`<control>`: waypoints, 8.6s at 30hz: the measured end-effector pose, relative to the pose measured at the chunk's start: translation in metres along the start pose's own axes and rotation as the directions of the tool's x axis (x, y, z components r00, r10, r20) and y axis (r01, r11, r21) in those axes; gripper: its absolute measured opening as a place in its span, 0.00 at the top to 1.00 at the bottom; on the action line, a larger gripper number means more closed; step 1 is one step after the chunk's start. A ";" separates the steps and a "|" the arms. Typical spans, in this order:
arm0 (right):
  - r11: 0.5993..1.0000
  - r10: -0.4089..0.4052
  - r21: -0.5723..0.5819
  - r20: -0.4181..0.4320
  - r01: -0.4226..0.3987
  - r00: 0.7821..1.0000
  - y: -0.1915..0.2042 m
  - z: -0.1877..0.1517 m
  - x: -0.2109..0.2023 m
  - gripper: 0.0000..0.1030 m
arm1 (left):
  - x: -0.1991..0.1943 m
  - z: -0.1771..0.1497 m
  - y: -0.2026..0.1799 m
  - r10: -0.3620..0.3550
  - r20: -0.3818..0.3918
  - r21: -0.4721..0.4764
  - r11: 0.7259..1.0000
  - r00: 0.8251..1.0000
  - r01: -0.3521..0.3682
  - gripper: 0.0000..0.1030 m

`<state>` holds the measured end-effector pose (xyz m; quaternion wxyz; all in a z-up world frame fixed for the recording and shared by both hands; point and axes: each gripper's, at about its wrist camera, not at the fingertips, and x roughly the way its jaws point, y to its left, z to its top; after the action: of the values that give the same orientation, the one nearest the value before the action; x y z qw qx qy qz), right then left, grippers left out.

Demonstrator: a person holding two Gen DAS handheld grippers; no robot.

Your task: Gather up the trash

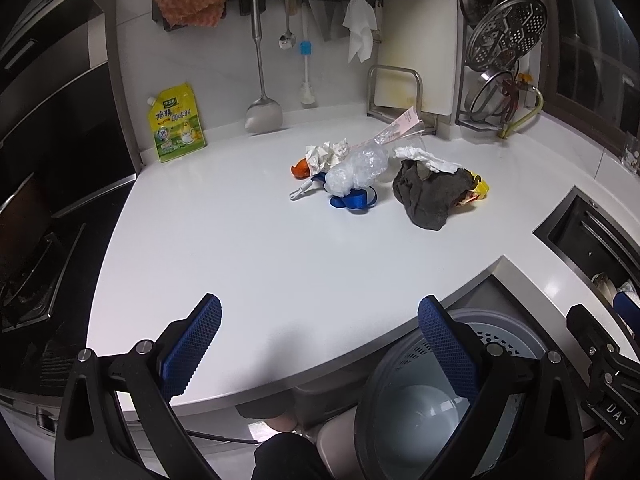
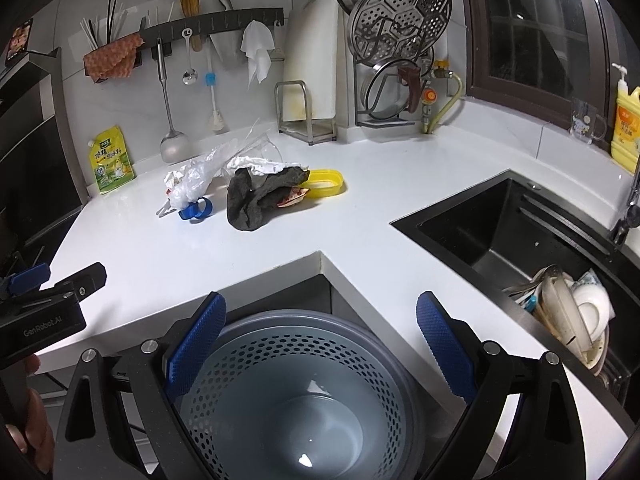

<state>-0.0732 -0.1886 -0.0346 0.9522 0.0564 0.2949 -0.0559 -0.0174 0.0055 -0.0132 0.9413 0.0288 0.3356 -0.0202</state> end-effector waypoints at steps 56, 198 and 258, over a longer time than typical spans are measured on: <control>0.997 0.011 -0.074 -0.319 -0.036 0.948 -0.043 0.122 0.242 0.11 | 0.138 0.096 -0.008 0.005 -0.011 -0.026 1.000 1.000 -0.005 0.06; 0.987 0.156 0.088 -0.268 -0.137 0.951 -0.044 -0.098 0.027 0.34 | 0.006 -0.081 -0.075 -0.297 -0.182 0.112 0.941 0.937 0.320 0.81; 0.985 0.144 0.120 -0.194 -0.122 0.970 -0.047 -0.078 0.020 0.25 | -0.006 -0.053 -0.037 -0.248 -0.063 0.064 0.965 0.967 0.252 0.09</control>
<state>-0.1066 -0.2254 -0.1130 0.9145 0.1325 0.3823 -0.0016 -0.0577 -0.0273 -0.0514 0.9201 0.0205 0.3611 -0.1502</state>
